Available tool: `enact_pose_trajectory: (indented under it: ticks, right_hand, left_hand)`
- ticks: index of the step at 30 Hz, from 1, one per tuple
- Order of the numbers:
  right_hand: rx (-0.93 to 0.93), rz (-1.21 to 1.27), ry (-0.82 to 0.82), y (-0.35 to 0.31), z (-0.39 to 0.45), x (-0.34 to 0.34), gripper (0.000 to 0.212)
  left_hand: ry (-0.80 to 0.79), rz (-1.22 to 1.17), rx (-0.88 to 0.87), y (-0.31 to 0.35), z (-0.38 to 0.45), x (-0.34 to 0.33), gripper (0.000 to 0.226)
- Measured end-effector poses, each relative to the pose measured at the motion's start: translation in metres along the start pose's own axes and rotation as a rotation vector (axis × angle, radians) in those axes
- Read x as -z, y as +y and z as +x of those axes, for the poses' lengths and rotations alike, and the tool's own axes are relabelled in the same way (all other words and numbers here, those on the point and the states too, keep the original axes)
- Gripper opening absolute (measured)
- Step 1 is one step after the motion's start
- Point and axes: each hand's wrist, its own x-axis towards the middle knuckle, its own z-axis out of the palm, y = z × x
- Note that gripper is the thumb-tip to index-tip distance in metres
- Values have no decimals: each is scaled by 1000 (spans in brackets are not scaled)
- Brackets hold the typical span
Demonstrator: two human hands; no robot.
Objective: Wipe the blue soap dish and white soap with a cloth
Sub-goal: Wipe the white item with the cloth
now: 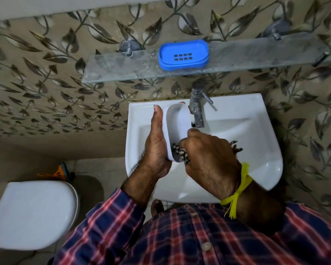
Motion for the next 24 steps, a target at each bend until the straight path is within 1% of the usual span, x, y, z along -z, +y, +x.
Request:
enact_pose_trajectory:
  ticks: [2, 3, 5, 7, 10, 12, 14, 15, 17, 19, 22, 24]
  right_hand:
    - [-90, 30, 76, 0, 5, 3, 14]
    - [-94, 71, 89, -1, 7, 3, 13]
    - [-42, 139, 65, -3, 8, 1, 14]
    - [-35, 116, 42, -5, 6, -2, 17]
    - [-114, 131, 130, -3, 10, -2, 18]
    - [-95, 214, 173, -4, 15, 0, 17]
    - [-48, 211, 146, -5, 16, 1, 15]
    - [-53, 189, 137, -5, 16, 1, 14]
    - [-105, 191, 175, -2, 18, 3, 12]
    - [-129, 244, 236, -2, 22, 6, 10]
    - [-74, 245, 196, -4, 24, 8, 12]
    - [-119, 229, 199, -3, 25, 9, 12]
  left_hand:
    - [1, -13, -8, -5, -1, -4, 77]
    - [-17, -29, -12, -6, 0, -4, 74]
    - [-48, -90, -21, -5, 0, 1, 72]
    - [-39, -131, -36, -3, 0, 6, 72]
    - [-23, -104, -55, -6, 0, 2, 72]
    - [-64, -95, -61, -6, 1, 0, 71]
    - [-79, -98, -75, -3, 1, 1, 71]
    - [-68, -92, -83, -2, 1, 1, 71]
    - [-66, -65, -98, 0, 1, 0, 73]
    - [-100, -48, -116, 0, 2, -2, 73]
    - [-105, -56, -113, 0, 2, -3, 72]
    - [-126, -51, -103, -1, 2, -3, 72]
